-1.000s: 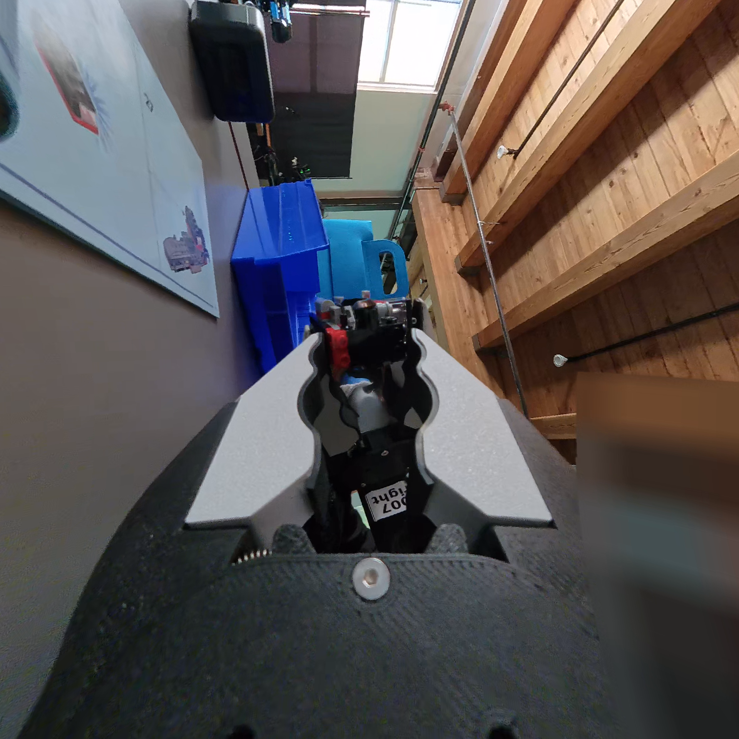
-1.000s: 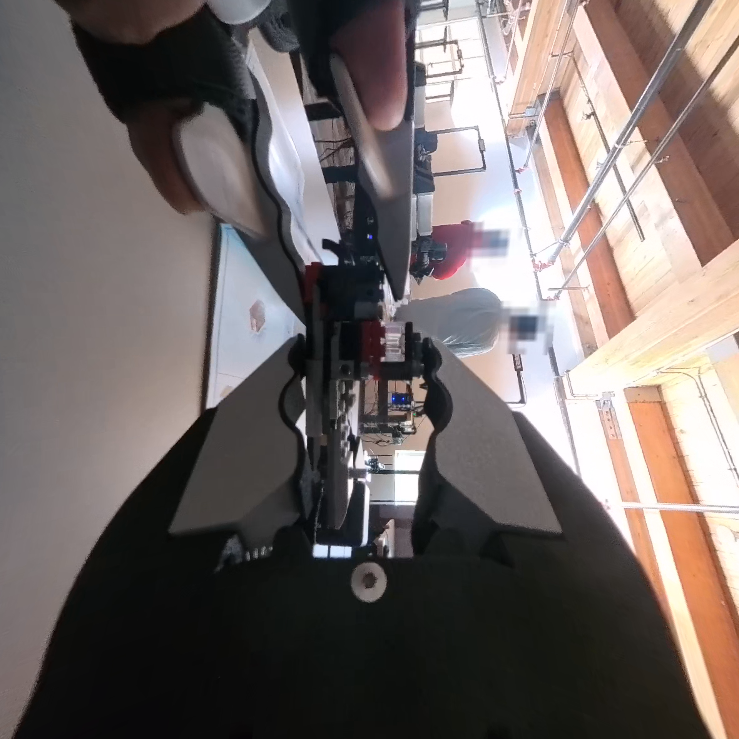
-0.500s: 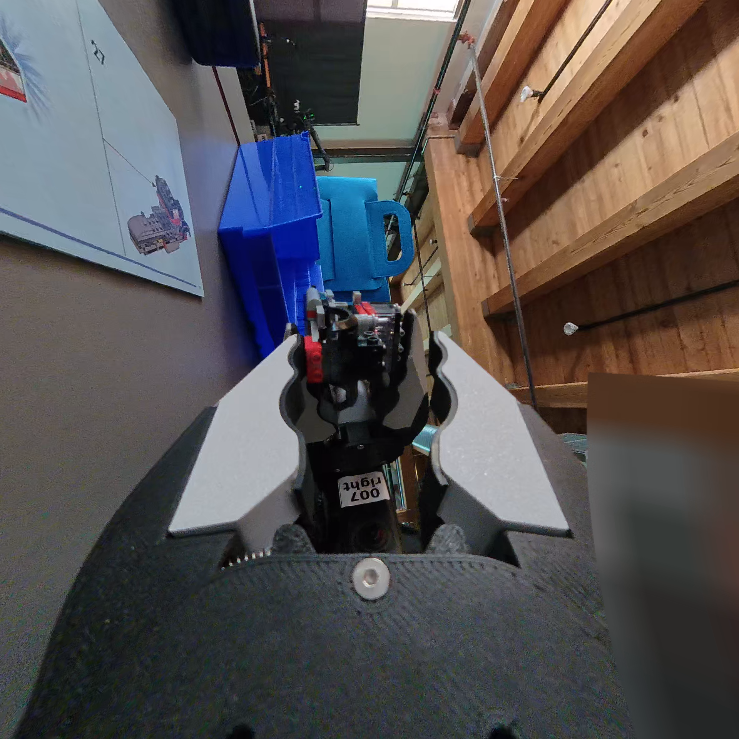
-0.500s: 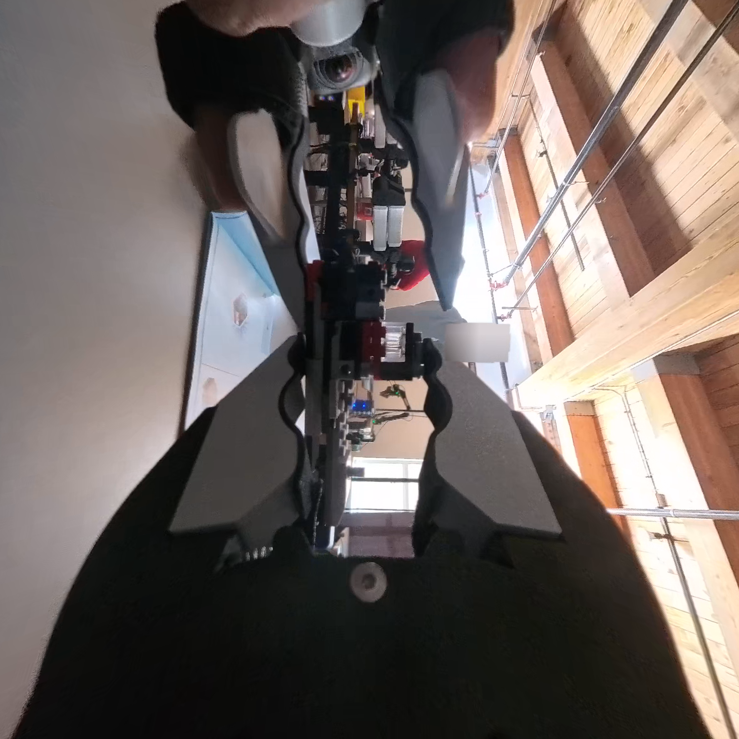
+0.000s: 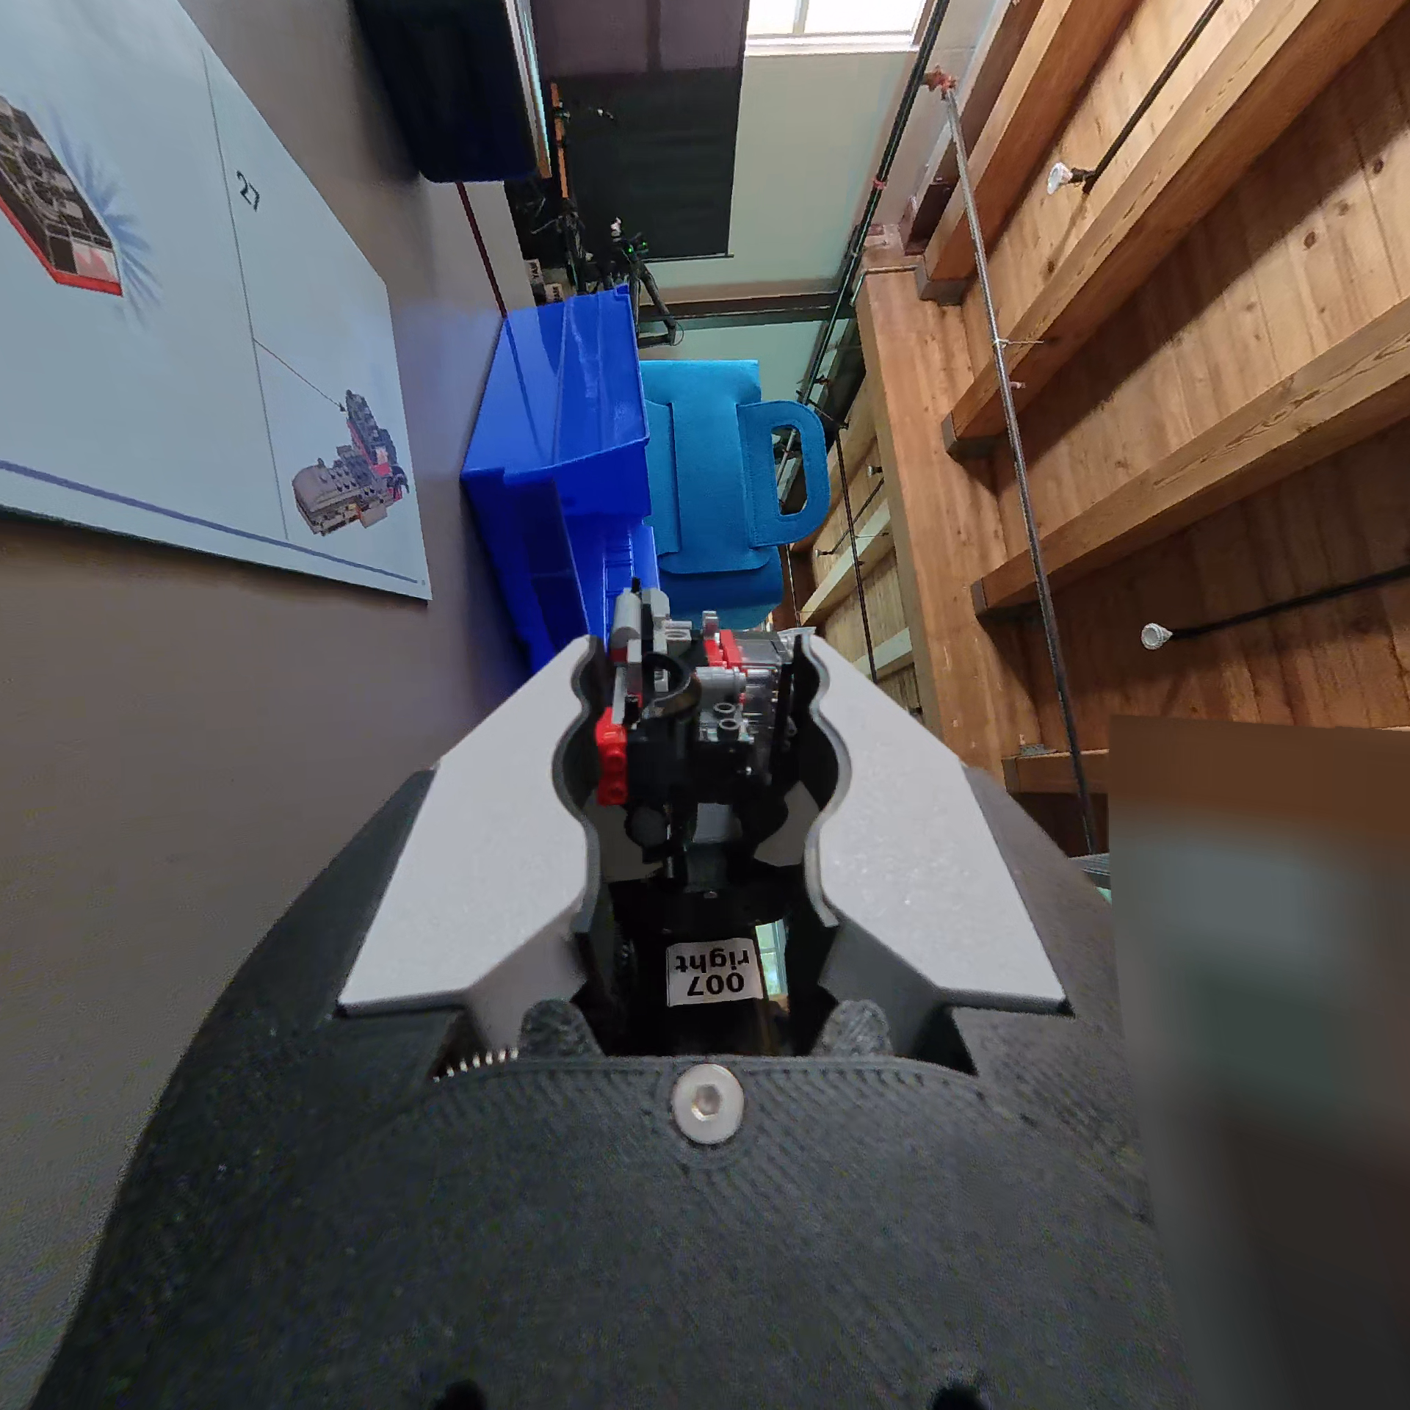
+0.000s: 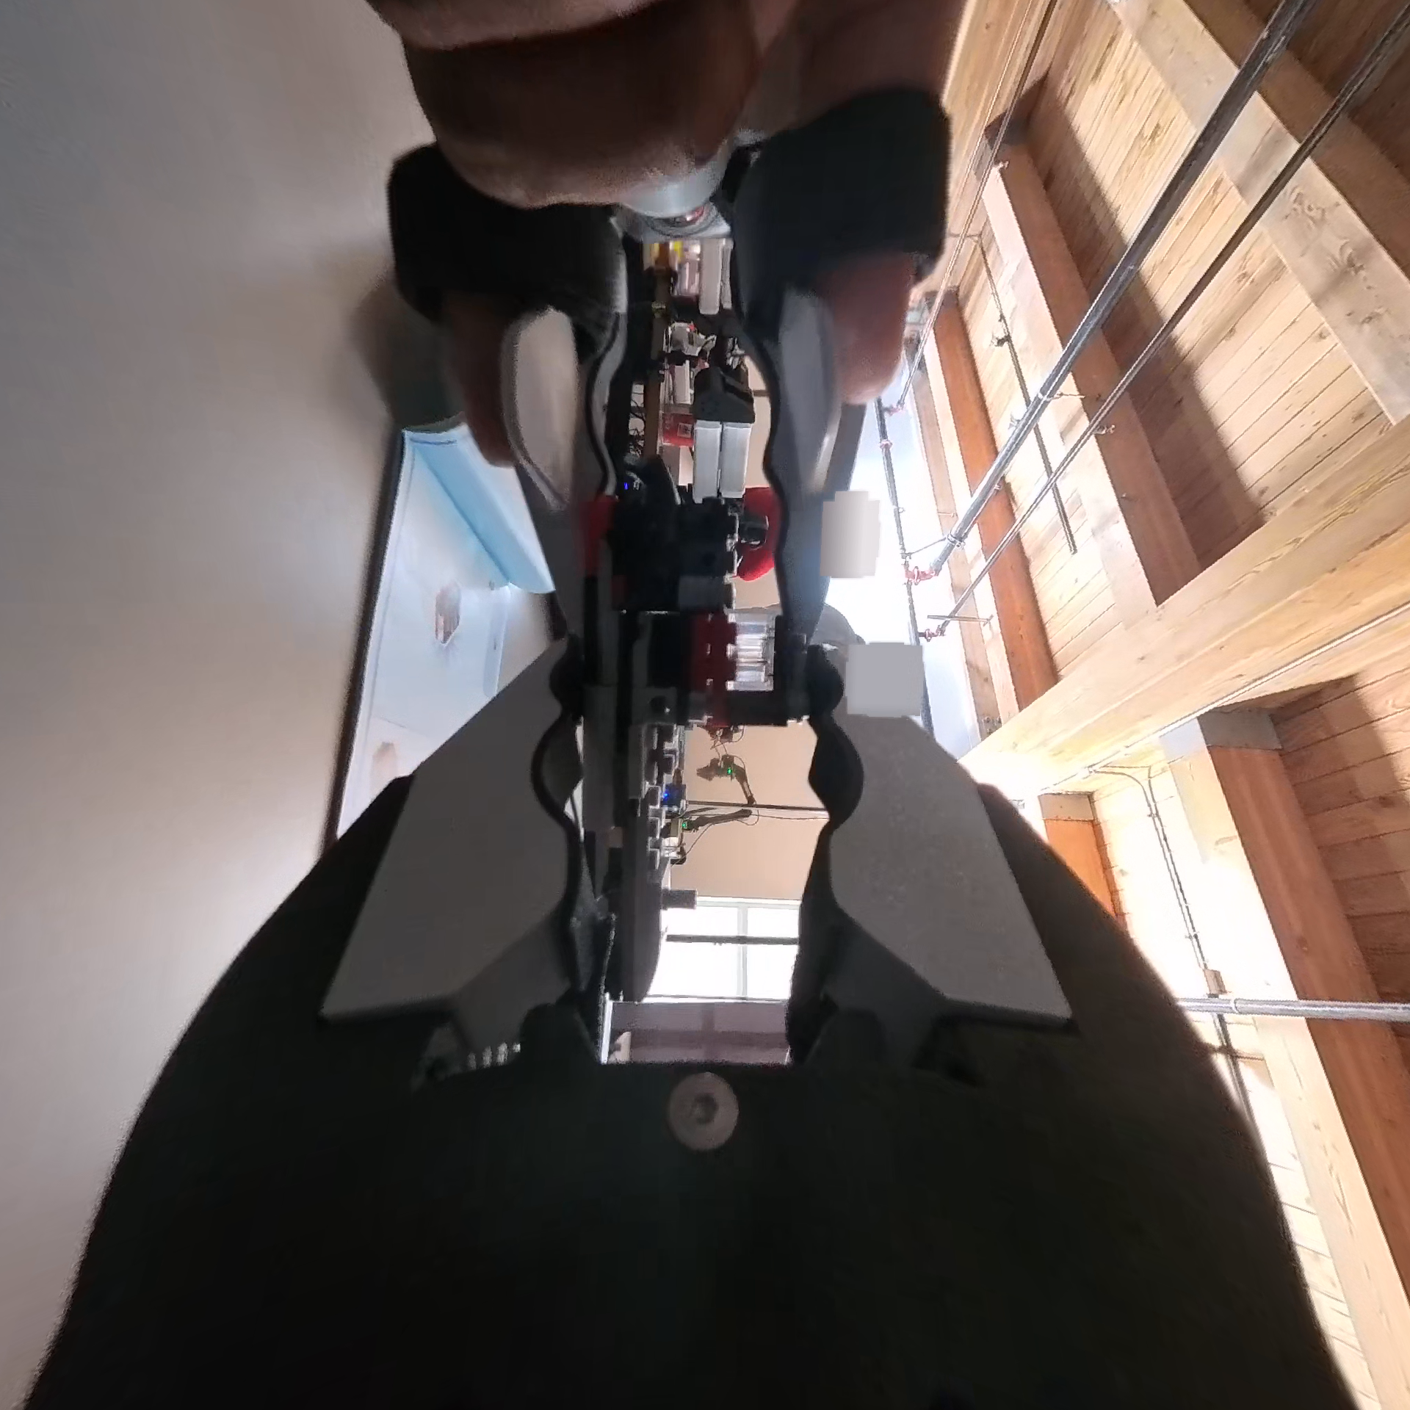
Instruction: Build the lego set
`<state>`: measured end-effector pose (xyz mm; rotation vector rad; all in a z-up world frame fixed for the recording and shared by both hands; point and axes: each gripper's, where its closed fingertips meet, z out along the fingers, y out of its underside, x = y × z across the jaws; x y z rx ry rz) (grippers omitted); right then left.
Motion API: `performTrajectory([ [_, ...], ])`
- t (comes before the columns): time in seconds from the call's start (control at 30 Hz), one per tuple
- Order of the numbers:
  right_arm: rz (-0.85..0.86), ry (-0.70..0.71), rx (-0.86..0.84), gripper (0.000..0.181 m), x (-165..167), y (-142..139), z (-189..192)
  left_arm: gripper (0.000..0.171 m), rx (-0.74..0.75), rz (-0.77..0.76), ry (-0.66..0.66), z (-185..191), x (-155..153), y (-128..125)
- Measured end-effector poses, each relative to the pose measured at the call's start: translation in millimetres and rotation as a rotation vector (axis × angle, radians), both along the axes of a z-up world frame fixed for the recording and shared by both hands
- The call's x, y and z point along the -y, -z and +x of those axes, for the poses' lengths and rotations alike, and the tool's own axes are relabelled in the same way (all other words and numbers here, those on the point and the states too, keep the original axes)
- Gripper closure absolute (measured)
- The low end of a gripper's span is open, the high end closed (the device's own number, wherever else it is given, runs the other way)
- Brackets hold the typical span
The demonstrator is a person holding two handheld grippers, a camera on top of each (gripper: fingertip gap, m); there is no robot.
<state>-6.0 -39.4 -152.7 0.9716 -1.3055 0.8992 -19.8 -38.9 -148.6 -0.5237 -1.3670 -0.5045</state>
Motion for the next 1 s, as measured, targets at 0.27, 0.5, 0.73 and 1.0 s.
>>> performTrajectory([
  [0.27,-0.005,-0.001,-0.004,0.121,0.6,-0.2,-0.7,0.123,0.006,-0.002,-0.004,0.5,1.9,0.3],
  [0.5,-0.005,-0.005,-0.002,0.121,1.2,-1.4,0.5,0.129,-0.02,-0.007,-0.006,2.2,2.9,-3.5],
  [0.73,-0.011,-0.008,-0.004,0.121,1.8,-2.9,1.6,0.129,-0.028,-0.015,-0.011,3.1,3.3,-4.9],
  [1.0,-0.026,-0.011,-0.001,0.121,1.4,-7.1,2.5,0.129,-0.051,-0.014,-0.019,4.0,3.0,-9.1],
])
